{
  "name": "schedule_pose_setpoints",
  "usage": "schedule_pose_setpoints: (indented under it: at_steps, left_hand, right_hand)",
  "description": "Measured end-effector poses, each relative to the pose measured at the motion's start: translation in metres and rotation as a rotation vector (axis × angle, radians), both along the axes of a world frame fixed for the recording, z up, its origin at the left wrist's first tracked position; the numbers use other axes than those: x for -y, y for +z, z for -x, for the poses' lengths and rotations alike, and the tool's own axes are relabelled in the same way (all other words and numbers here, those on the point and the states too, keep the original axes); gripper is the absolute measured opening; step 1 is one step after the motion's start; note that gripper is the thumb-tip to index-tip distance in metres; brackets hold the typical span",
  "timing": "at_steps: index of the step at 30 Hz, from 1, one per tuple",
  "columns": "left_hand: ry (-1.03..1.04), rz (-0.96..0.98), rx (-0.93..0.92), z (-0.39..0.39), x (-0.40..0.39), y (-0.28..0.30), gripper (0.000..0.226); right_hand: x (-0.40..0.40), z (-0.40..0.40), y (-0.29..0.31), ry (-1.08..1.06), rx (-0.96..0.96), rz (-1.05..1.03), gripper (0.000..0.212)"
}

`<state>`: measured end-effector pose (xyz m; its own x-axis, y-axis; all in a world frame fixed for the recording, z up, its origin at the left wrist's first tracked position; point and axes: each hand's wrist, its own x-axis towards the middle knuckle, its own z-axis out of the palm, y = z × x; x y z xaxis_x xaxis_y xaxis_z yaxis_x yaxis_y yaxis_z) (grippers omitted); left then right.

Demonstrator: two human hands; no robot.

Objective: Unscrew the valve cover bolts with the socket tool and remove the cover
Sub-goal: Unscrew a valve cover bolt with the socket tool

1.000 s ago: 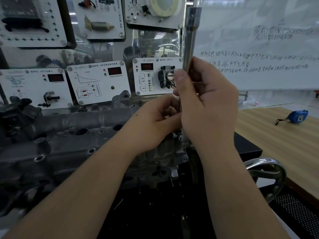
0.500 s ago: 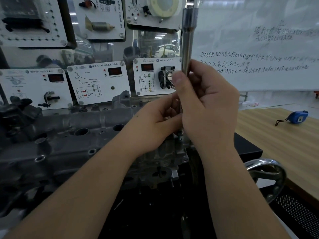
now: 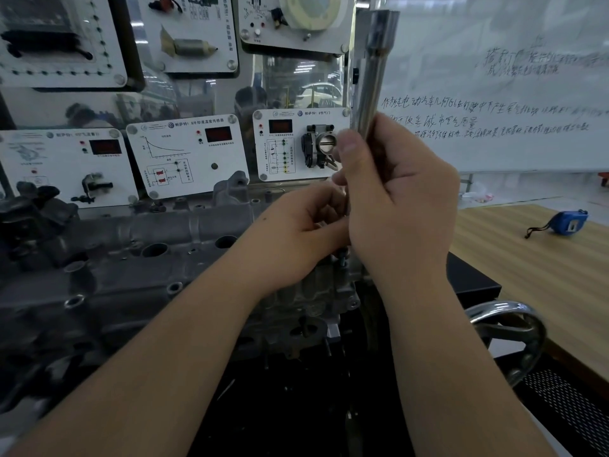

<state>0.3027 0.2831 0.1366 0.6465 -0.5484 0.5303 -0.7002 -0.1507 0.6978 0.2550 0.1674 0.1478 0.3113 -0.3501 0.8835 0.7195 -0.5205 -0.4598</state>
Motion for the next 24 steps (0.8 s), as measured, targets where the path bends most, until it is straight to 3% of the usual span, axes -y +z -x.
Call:
schedule_pose_setpoints:
  at_steps: [7, 12, 20, 24]
  left_hand:
    - [-0.027, -0.006, -0.02, -0.0004, -0.0038, 0.0003, 0.034]
    - [-0.02, -0.007, 0.001, 0.0006, -0.0008, 0.0001, 0.033]
    - [-0.052, 0.03, -0.039, 0.0003, -0.0044, -0.0003, 0.031]
    - [-0.033, 0.031, -0.022, 0.0019, -0.0024, 0.0004, 0.027]
  right_hand:
    - [0.0004, -0.0007, 0.0005, 0.078, -0.036, -0.031, 0.036]
    - [-0.0009, 0.0014, 0.002, 0.028, 0.018, -0.009, 0.013]
    - [-0.0005, 0.003, 0.0014, 0.079, -0.039, -0.032, 0.042]
    - [0.0008, 0.0026, 0.0024, 0.079, -0.031, 0.032, 0.018]
